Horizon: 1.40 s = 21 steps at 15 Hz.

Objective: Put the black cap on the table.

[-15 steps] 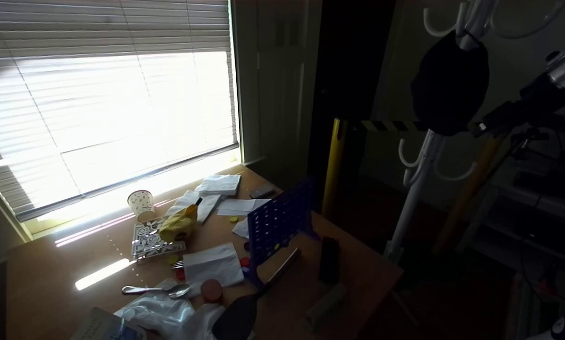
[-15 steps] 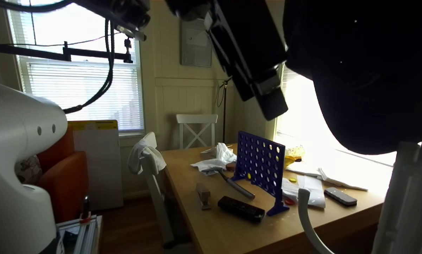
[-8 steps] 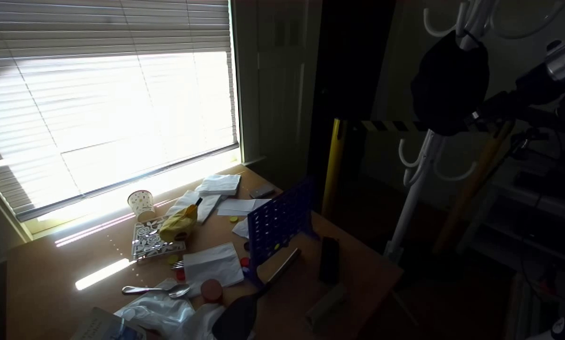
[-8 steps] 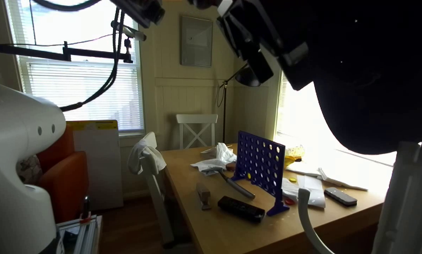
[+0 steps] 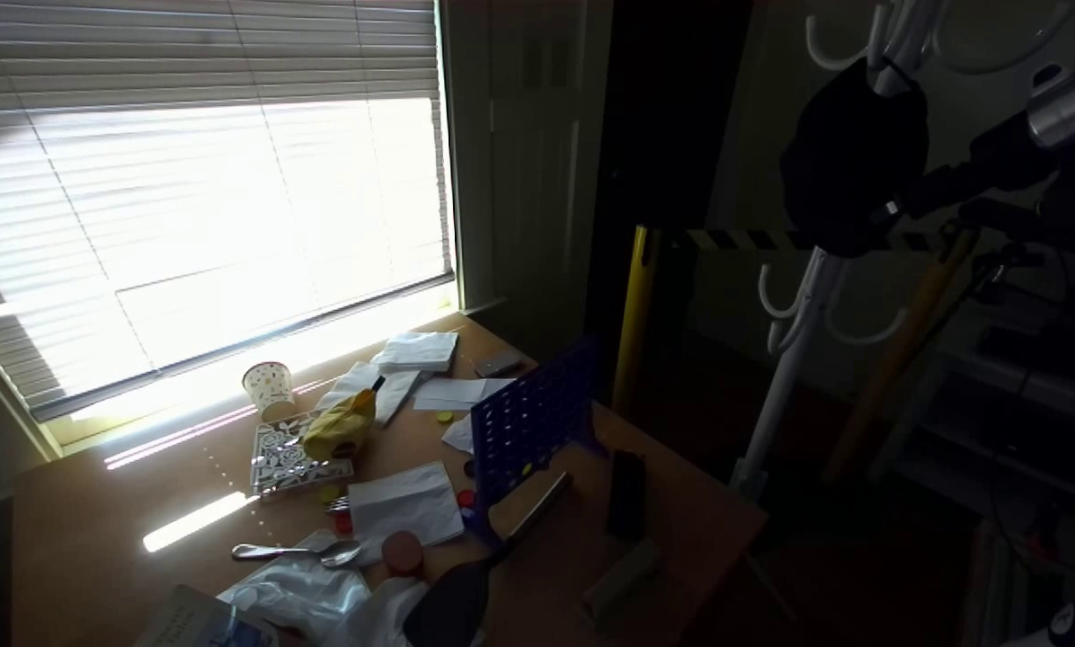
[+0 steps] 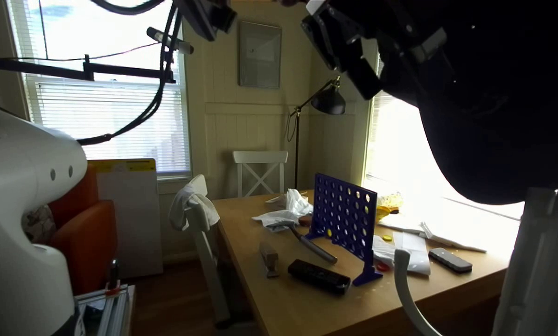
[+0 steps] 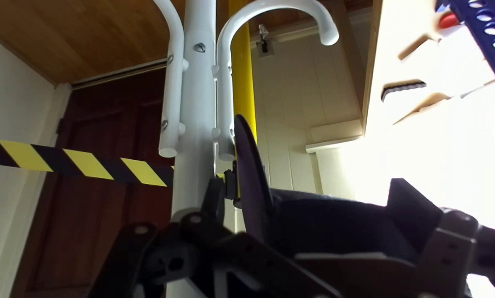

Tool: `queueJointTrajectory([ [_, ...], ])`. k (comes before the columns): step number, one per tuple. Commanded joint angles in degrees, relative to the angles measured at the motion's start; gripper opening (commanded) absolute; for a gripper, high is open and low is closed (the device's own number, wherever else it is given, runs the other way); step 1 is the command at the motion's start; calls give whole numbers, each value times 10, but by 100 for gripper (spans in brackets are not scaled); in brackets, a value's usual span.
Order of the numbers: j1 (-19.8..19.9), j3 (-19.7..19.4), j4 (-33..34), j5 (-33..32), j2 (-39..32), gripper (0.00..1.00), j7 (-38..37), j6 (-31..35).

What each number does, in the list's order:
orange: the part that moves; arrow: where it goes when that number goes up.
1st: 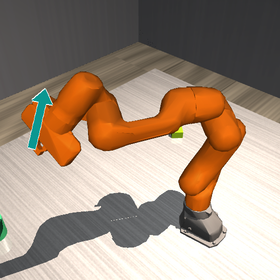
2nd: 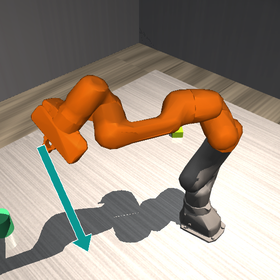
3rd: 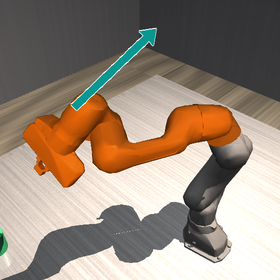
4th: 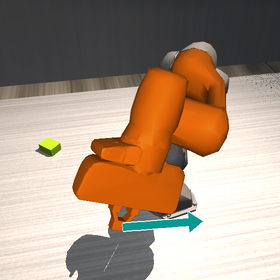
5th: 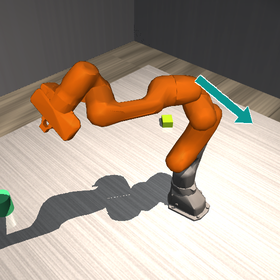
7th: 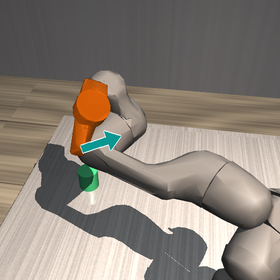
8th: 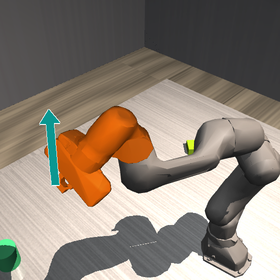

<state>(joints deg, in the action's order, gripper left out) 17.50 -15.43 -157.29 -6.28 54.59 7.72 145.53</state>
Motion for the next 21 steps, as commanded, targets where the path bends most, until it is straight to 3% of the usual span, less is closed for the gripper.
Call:
queueJointTrajectory([
  [1, 5, 2, 1, -20, -14, 100, 21, 7],
  [4, 7, 3, 1, -28, -21, 100, 25, 18],
  [6, 10, 2, 1, -33, -25, 72, 26, 22],
  [11, 20, -1, 1, -42, -34, 37, 27, 41],
  [19, 24, -7, 1, -44, -45, 26, 35, 54],
  [20, 24, -7, 1, -44, -46, 33, 35, 55],
  [21, 23, -8, 1, -43, -47, 34, 36, 57],
])
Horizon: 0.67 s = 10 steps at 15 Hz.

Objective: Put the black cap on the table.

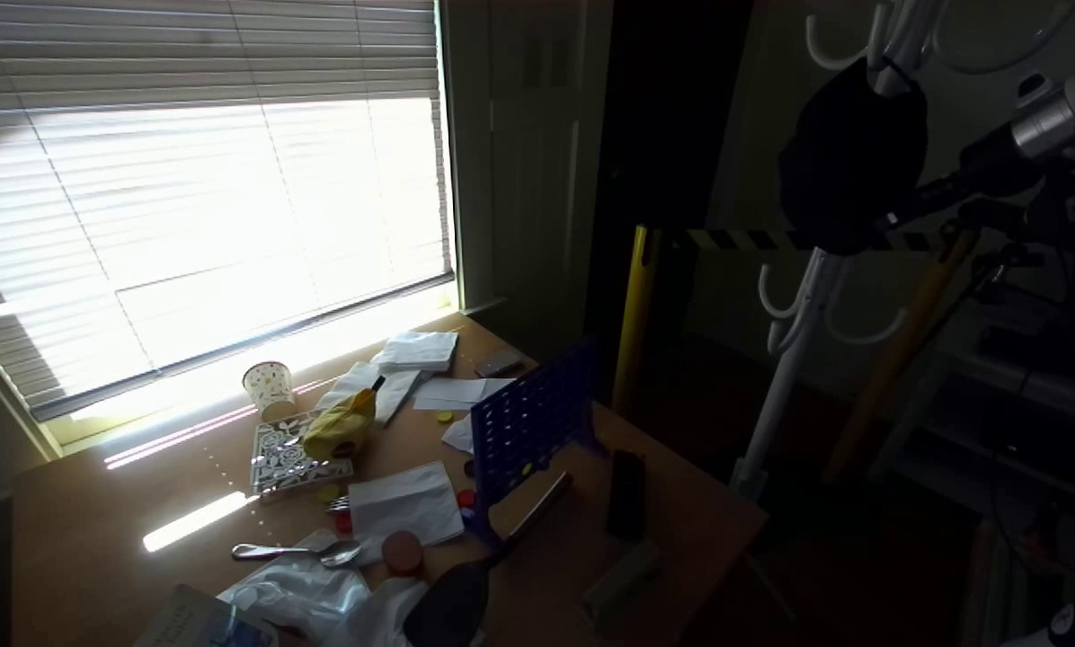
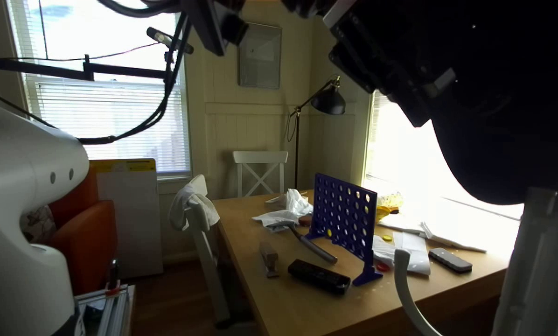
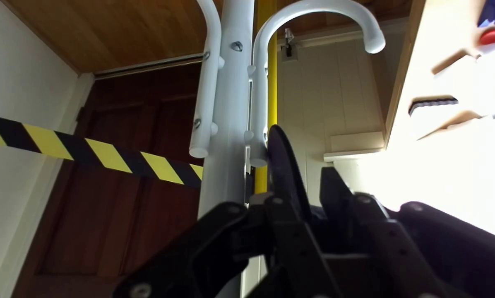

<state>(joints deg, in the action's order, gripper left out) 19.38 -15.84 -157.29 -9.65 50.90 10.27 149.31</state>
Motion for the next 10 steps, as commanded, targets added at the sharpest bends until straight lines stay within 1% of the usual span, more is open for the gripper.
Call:
queueJointTrajectory([
  [1, 3, -4, 1, -9, -10, 39, 11, 22],
  [2, 2, -4, 1, -8, -11, 37, 12, 26],
  [3, 1, -5, 1, -7, -11, 38, 13, 31],
  [4, 1, -5, 1, -7, -12, 36, 13, 36],
  [5, 0, -8, 1, -6, -13, 29, 16, 40],
  [6, -1, -10, 1, -6, -14, 26, 17, 44],
  [8, -1, -11, 1, -5, -15, 3, 20, 48],
  [9, -2, -12, 1, -5, -16, 0, 21, 51],
  [10, -2, -13, 1, -5, -16, 0, 22, 52],
])
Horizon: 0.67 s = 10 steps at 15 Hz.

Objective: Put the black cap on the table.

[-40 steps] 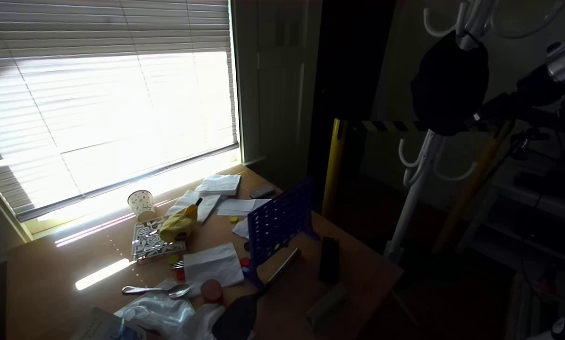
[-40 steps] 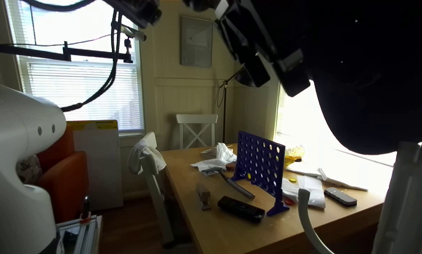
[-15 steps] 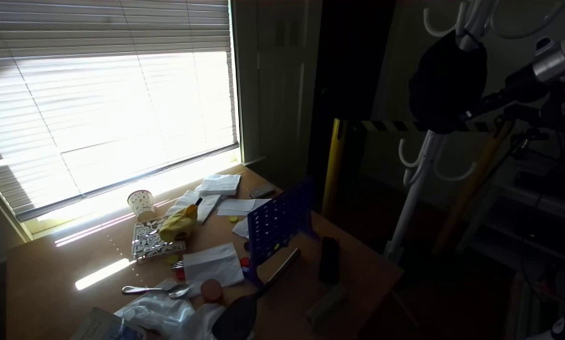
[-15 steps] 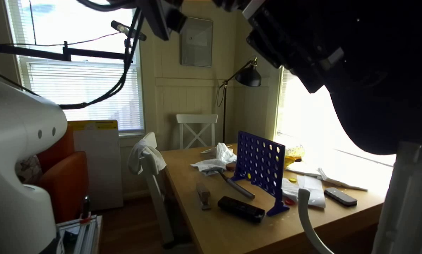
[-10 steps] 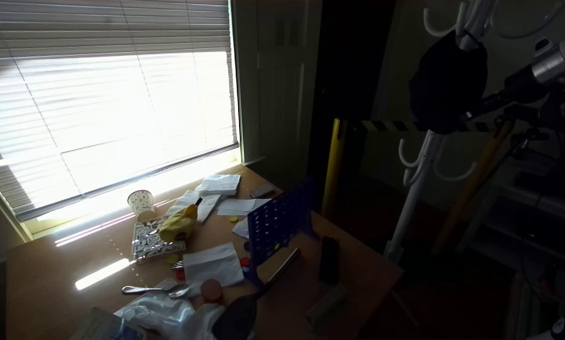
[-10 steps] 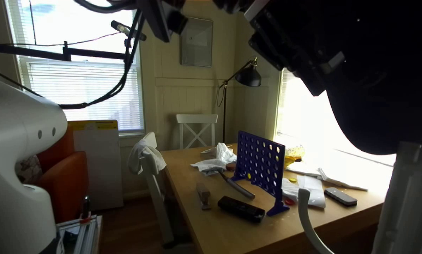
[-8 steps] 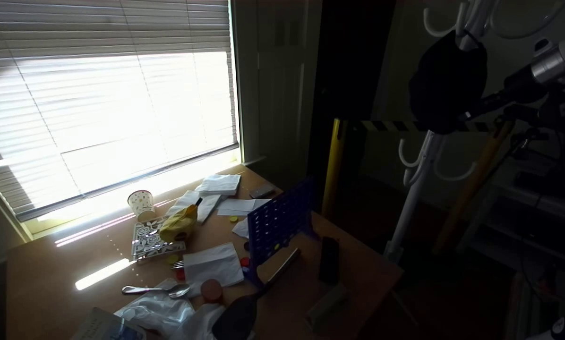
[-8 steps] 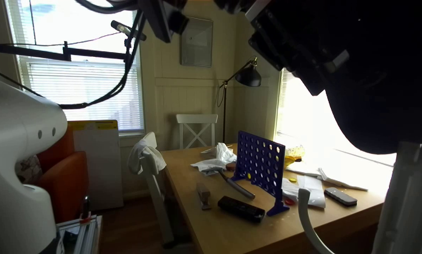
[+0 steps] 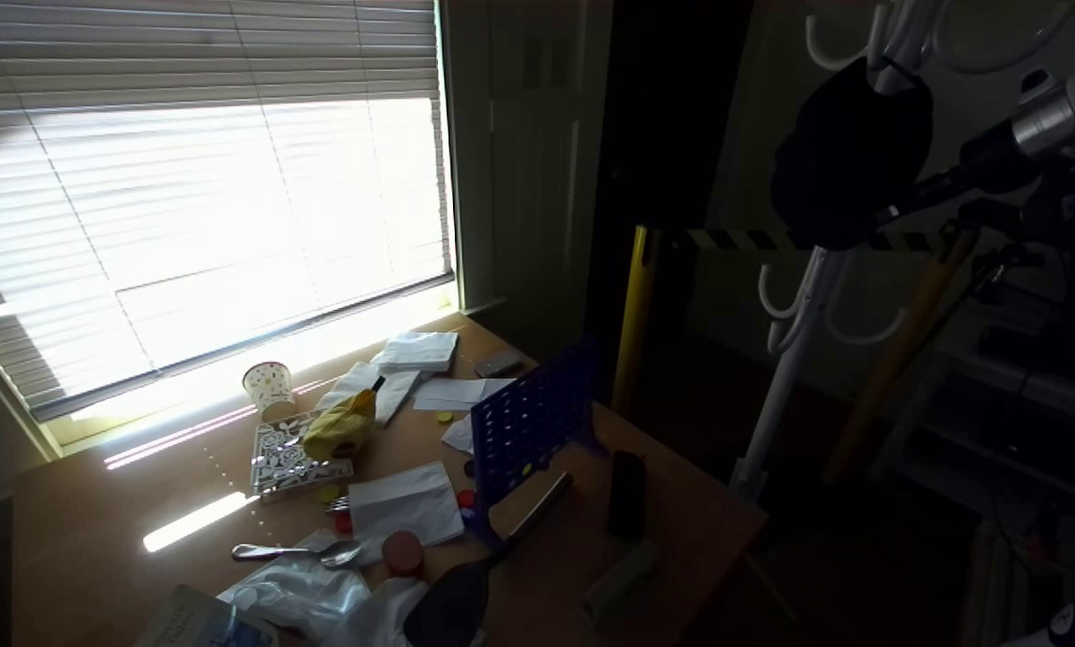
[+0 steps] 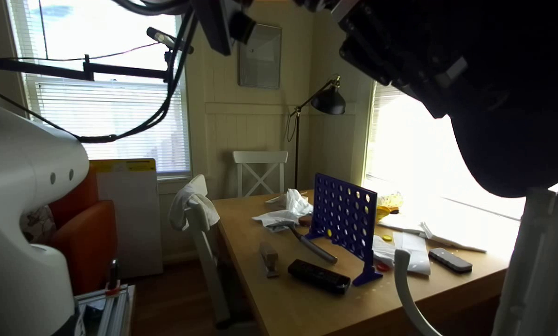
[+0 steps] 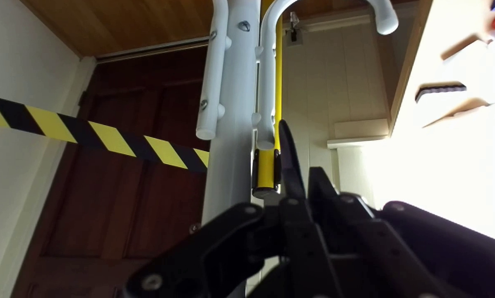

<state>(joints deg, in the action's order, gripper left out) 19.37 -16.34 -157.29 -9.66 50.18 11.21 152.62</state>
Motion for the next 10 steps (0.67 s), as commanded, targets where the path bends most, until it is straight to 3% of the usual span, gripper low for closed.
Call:
queueJointTrajectory([
  [1, -4, -9, 1, -4, -9, 0, 15, 19],
  [5, -20, -20, 1, 4, 4, 1, 35, -2],
  [10, -81, -63, 1, 27, 42, 1, 99, -56],
])
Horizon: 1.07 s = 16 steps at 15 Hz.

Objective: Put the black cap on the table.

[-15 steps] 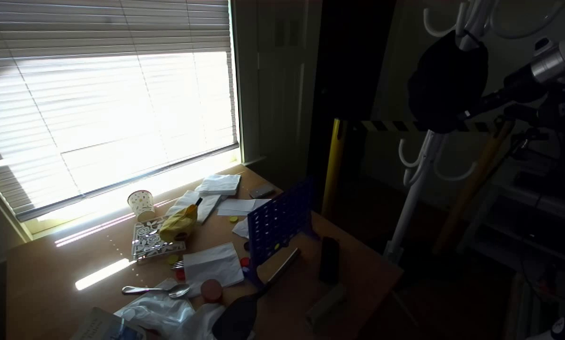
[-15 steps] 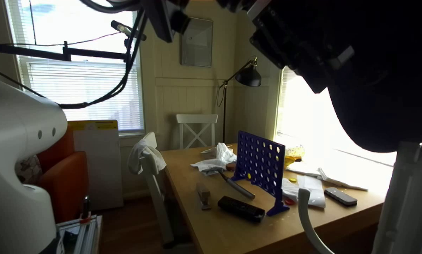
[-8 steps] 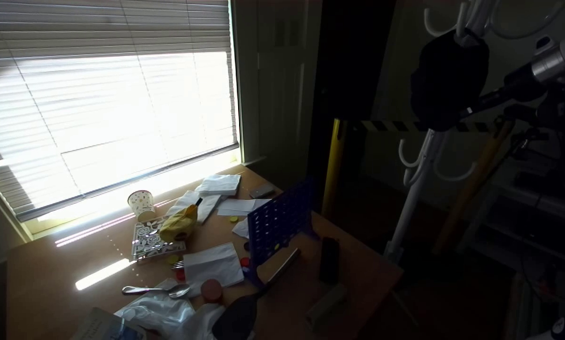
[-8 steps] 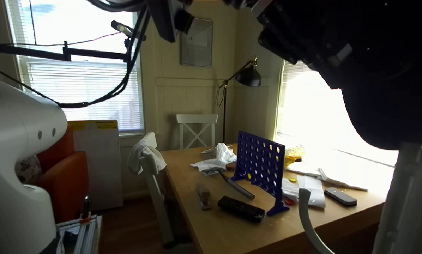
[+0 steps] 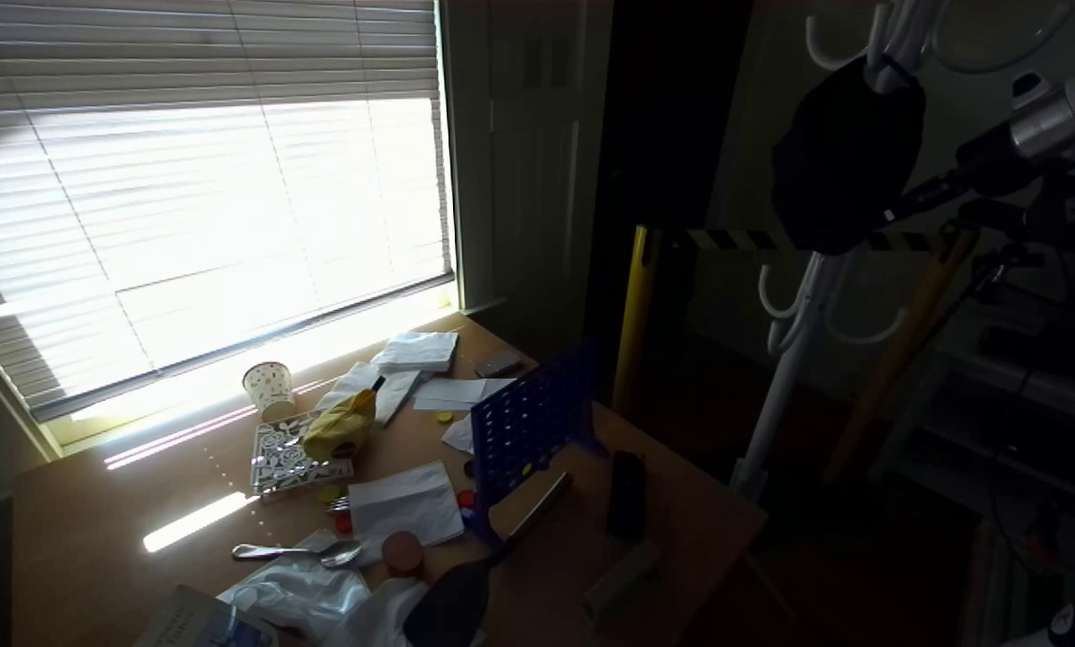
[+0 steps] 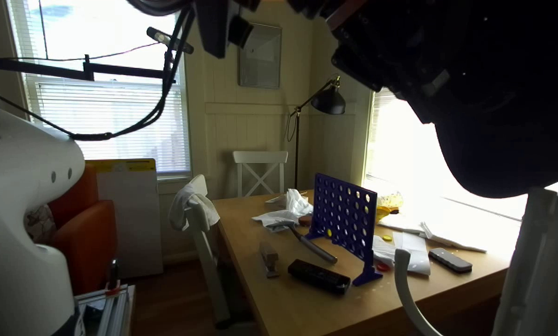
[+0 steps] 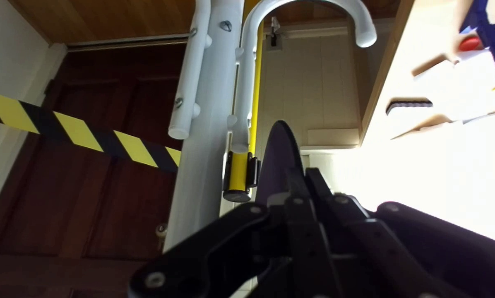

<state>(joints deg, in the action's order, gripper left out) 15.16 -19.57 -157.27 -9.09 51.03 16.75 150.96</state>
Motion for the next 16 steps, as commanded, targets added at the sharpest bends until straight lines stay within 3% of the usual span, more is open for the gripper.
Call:
queueJointTrajectory([
  [1, -51, -41, 1, 28, 43, 1, 53, -50],
  [7, -89, -74, 9, 64, 90, 1, 78, -97],
  [16, -124, -85, 32, 107, 120, 1, 66, -106],
])
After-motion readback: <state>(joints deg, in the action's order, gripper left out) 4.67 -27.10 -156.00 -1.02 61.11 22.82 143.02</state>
